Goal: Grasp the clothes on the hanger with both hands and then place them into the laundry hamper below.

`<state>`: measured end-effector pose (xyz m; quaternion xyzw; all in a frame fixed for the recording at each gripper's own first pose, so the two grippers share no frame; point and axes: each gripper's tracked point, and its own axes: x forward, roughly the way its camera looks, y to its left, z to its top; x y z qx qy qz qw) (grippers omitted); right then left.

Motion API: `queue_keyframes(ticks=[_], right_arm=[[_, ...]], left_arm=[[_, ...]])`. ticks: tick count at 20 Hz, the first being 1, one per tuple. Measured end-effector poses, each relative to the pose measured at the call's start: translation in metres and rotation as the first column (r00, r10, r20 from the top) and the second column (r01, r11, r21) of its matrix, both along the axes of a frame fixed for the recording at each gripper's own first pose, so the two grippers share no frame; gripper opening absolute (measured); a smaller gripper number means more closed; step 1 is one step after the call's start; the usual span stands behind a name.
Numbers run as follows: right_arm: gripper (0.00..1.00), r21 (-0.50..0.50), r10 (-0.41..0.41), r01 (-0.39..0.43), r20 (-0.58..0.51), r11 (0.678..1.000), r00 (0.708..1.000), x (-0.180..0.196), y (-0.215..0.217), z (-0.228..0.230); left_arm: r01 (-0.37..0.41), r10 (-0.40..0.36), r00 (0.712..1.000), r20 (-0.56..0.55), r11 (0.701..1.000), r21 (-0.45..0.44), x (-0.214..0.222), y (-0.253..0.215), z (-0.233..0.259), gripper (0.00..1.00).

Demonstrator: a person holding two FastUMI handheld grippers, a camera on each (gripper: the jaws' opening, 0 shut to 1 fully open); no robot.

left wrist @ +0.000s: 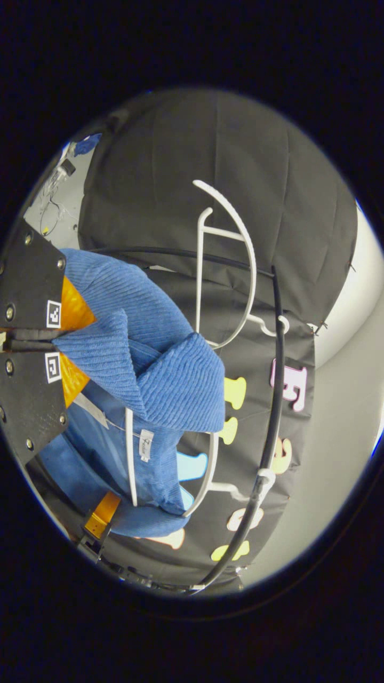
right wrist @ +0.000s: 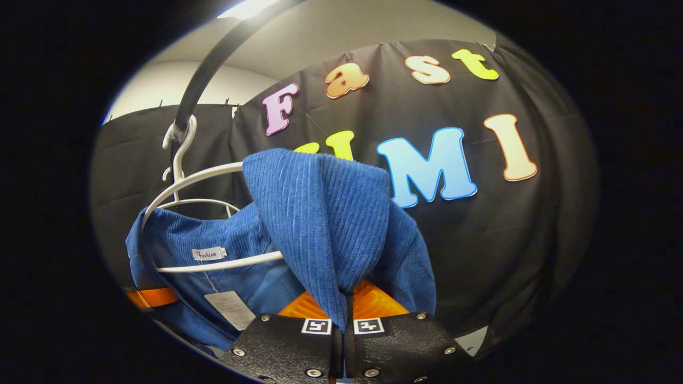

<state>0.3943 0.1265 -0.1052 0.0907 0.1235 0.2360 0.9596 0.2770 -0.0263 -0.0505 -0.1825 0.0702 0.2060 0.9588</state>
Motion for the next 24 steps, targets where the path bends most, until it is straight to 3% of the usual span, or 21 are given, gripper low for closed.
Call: queue_keyframes(ticks=[7,10,16,20,24], right_arm=[[0.01,0.027,-0.128,0.125,0.132,0.992,0.983,0.013,-0.035,0.029],[0.01,0.069,-0.199,0.188,0.227,0.98,0.953,0.02,-0.046,0.042],[0.02,0.064,-0.252,0.246,0.378,0.967,0.891,0.037,-0.056,0.06],[0.02,0.029,-0.236,0.253,0.478,0.967,0.846,0.042,-0.055,0.068],[0.02,0.06,-0.245,0.252,0.521,0.966,0.818,0.044,-0.067,0.081]], left_arm=[[-0.041,0.039,0.998,0.046,0.998,0.057,-0.036,0.026,0.033,0.0],[-0.076,0.072,0.996,0.056,0.995,0.072,-0.049,0.049,0.04,0.01],[-0.121,0.112,0.991,0.07,0.984,0.133,-0.056,0.102,0.049,0.0],[-0.11,0.102,0.993,0.067,0.986,0.123,-0.042,0.117,0.036,0.0],[-0.059,0.05,0.995,0.081,0.991,0.116,-0.016,0.131,0.022,0.01]])
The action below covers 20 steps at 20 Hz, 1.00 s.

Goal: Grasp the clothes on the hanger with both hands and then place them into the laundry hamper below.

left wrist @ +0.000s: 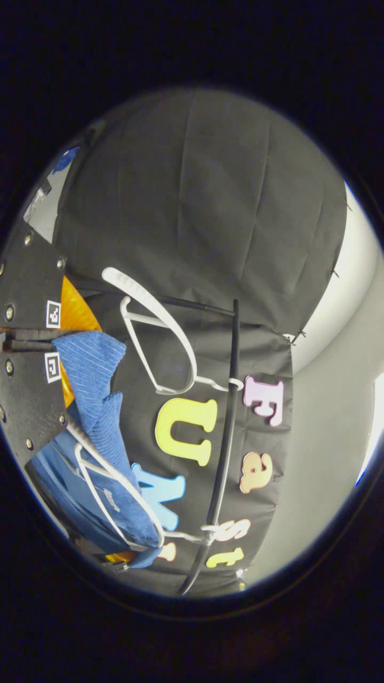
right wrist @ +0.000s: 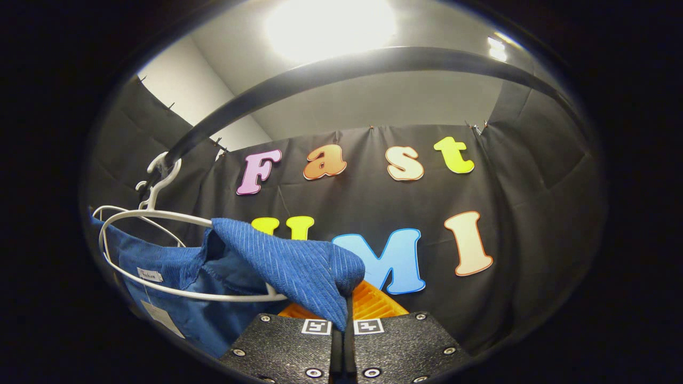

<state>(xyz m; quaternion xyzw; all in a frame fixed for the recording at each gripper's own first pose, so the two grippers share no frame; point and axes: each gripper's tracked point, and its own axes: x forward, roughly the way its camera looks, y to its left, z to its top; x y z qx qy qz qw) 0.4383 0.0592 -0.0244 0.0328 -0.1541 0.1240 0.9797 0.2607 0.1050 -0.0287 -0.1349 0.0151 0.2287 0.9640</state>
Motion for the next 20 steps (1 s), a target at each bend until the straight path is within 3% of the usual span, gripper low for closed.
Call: queue_keyframes(ticks=[4,8,14,17,20], right_arm=[[0.02,-0.002,-0.034,0.035,0.085,0.999,0.996,0.017,-0.012,0.011],[0.02,0.055,-0.108,0.106,0.024,0.993,0.994,0.037,-0.024,-0.007],[0.03,0.013,-0.153,0.155,-0.109,0.988,0.982,0.043,-0.041,-0.061],[0.02,0.011,-0.141,0.144,-0.16,0.989,0.977,0.028,-0.037,-0.082],[0.02,-0.026,-0.113,0.11,-0.202,0.994,0.973,-0.002,-0.027,-0.099]], left_arm=[[0.121,-0.121,0.993,0.006,0.993,-0.006,0.041,-0.02,-0.035,0.0],[0.211,-0.212,0.977,-0.014,0.977,-0.019,0.068,-0.059,-0.077,0.0],[0.232,-0.237,0.971,-0.043,0.968,-0.093,0.08,-0.081,-0.119,0.0],[0.224,-0.23,0.971,-0.065,0.971,-0.087,0.075,-0.082,-0.123,0.01],[0.203,-0.211,0.974,-0.084,0.975,-0.093,0.039,-0.078,-0.121,0.0]])
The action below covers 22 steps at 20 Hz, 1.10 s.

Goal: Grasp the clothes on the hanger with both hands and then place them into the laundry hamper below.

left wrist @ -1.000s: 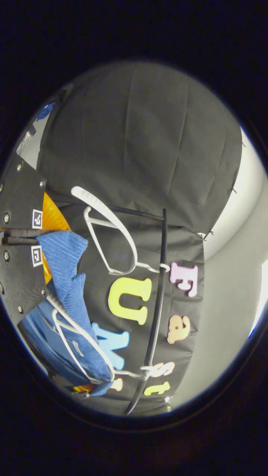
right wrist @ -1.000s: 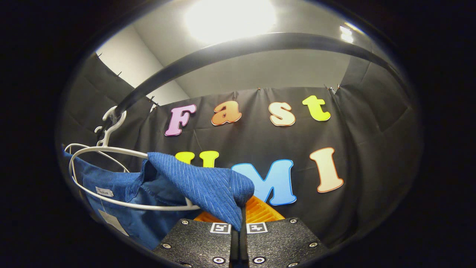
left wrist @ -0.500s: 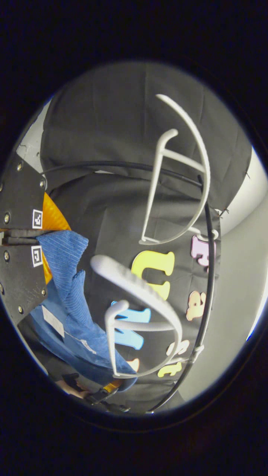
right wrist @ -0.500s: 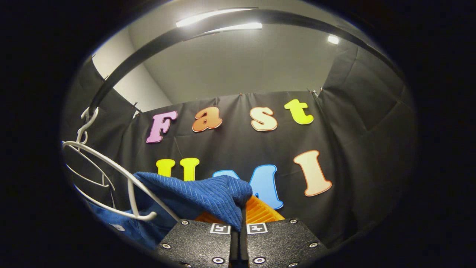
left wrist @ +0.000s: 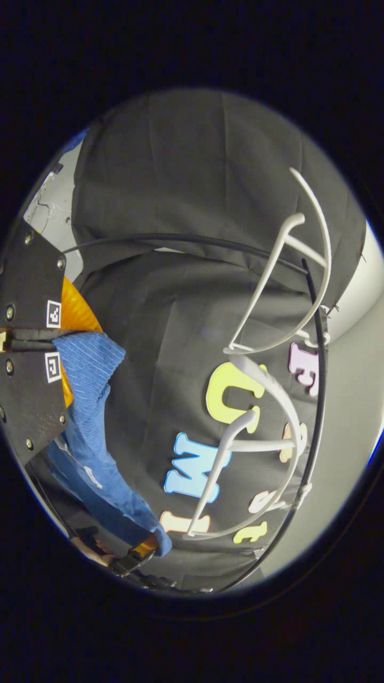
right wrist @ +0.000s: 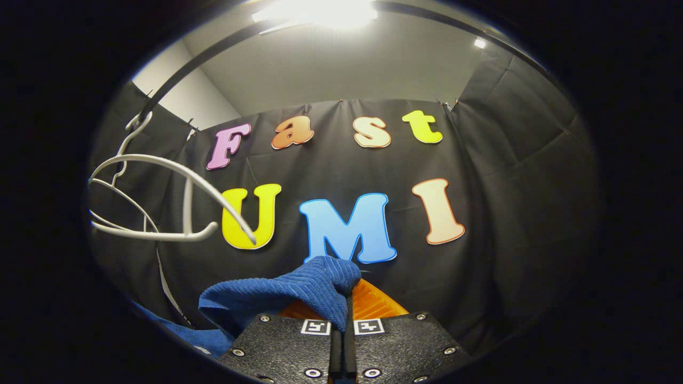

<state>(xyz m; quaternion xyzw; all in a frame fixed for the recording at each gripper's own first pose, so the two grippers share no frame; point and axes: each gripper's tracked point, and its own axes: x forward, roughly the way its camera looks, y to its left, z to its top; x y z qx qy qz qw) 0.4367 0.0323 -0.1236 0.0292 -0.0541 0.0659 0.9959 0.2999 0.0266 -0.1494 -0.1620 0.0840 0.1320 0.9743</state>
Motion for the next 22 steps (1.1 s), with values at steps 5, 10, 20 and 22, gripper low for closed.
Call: queue_keyframes(ticks=[5,10,20,22], right_arm=[[0.02,-0.014,0.045,-0.046,-0.062,0.999,0.997,-0.073,0.012,-0.009],[0.03,-0.045,0.013,-0.017,-0.095,0.999,0.995,-0.164,0.02,0.014],[0.02,-0.175,-0.082,0.063,-0.106,0.983,0.991,-0.339,0.081,0.043],[0.02,-0.178,-0.076,0.046,-0.168,0.983,0.983,-0.358,0.091,0.024]], left_arm=[[-0.024,0.024,0.999,-0.023,1.0,0.015,-0.062,0.022,-0.006,0.0],[0.051,-0.051,0.998,-0.03,0.999,0.019,-0.133,0.049,0.008,0.0],[0.384,-0.383,0.923,-0.035,0.923,0.038,-0.191,0.041,-0.007,0.03],[0.41,-0.407,0.912,-0.055,0.911,0.045,-0.198,0.034,-0.019,0.01]])
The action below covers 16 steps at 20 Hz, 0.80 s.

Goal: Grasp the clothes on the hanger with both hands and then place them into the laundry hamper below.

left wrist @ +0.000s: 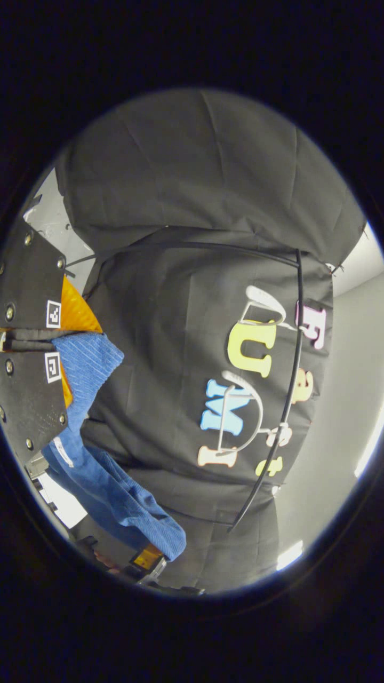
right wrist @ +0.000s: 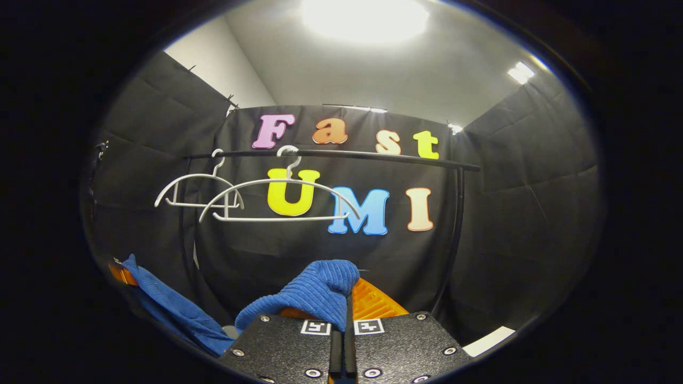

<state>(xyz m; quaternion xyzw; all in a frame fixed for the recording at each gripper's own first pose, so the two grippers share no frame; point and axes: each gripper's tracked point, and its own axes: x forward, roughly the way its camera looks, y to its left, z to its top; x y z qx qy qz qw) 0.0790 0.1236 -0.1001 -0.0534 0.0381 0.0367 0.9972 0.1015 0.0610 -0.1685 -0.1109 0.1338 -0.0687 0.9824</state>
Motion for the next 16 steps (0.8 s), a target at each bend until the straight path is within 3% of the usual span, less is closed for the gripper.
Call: queue_keyframes(ticks=[4,8,16], right_arm=[[0.02,0.03,-0.006,0.01,-0.134,0.999,0.991,-0.031,0.006,-0.049],[0.03,0.044,-0.033,0.048,-0.279,0.998,0.96,-0.048,-0.004,-0.112],[0.04,0.097,-0.059,0.132,-0.546,0.986,0.836,-0.042,-0.015,-0.253]], left_arm=[[0.044,-0.042,0.998,-0.047,0.998,0.042,-0.005,-0.028,-0.028,0.0],[0.081,-0.075,0.988,-0.138,0.996,0.042,-0.008,-0.049,-0.078,0.0],[0.174,-0.147,0.946,-0.289,0.982,0.068,0.007,-0.109,-0.184,0.01]])
